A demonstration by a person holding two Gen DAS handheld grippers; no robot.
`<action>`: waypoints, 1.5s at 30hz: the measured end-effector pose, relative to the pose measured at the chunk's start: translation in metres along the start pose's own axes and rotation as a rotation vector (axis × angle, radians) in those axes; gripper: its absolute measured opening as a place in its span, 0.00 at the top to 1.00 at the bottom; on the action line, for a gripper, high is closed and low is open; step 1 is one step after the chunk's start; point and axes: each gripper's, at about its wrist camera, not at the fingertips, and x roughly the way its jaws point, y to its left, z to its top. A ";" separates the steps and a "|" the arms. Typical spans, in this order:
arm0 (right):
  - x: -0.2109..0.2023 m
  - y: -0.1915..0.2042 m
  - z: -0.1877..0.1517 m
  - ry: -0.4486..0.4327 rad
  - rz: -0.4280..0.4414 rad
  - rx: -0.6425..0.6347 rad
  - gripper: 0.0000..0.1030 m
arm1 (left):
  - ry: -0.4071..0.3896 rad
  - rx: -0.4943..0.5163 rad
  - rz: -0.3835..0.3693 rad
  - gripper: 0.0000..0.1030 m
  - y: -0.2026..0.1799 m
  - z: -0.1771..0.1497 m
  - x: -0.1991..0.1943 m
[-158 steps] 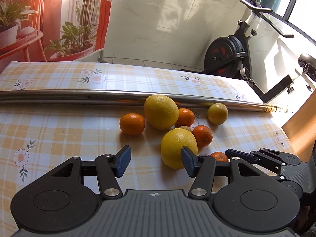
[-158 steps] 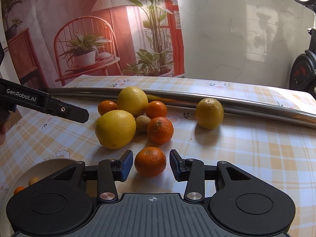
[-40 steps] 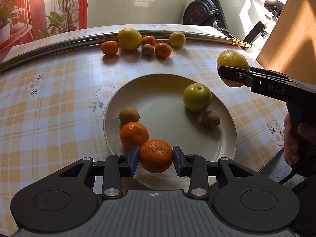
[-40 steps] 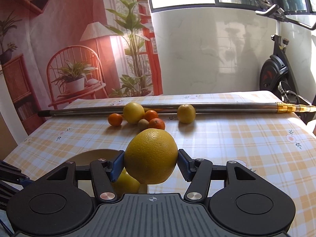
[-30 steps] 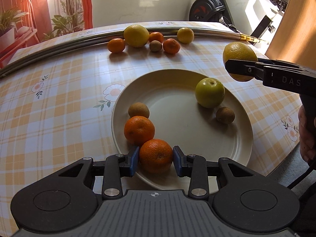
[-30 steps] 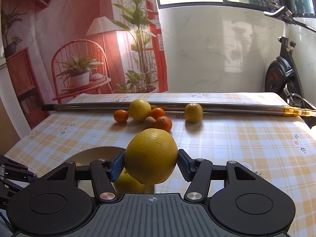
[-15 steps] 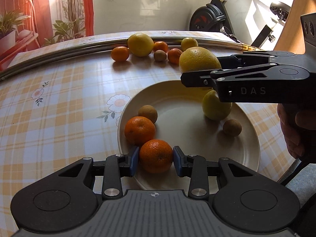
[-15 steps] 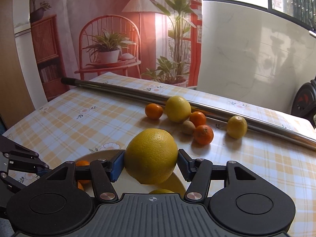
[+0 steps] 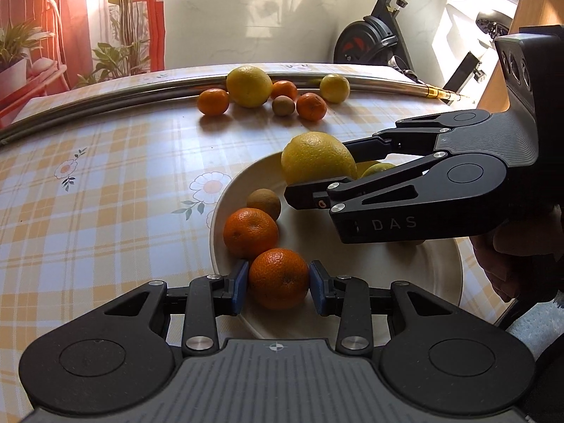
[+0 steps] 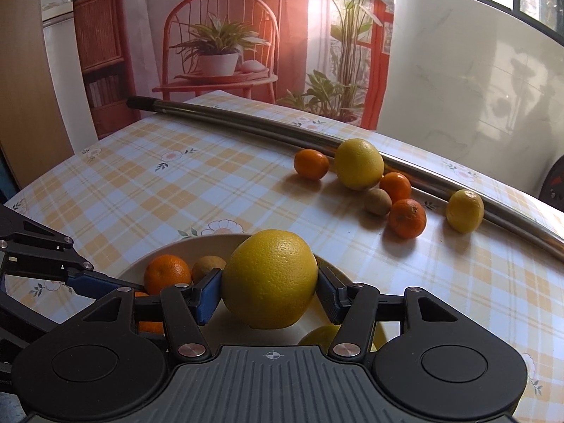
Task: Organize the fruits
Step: 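Lower the grapefruit into the plate and open the right tool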
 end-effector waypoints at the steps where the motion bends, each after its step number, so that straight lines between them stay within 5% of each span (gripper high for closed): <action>1: 0.001 -0.001 0.000 0.005 0.003 0.005 0.48 | 0.000 0.001 0.001 0.62 0.000 0.000 0.000; 12: -0.009 -0.012 -0.002 -0.031 0.023 0.075 0.49 | -0.005 -0.030 0.013 0.62 0.000 0.000 -0.003; 32: -0.077 -0.059 -0.046 -0.152 -0.112 0.331 0.48 | -0.055 -0.079 0.063 0.61 -0.002 -0.001 -0.021; 45: -0.091 -0.079 -0.045 -0.215 -0.151 0.371 0.50 | -0.107 -0.165 0.099 0.61 0.016 0.014 -0.033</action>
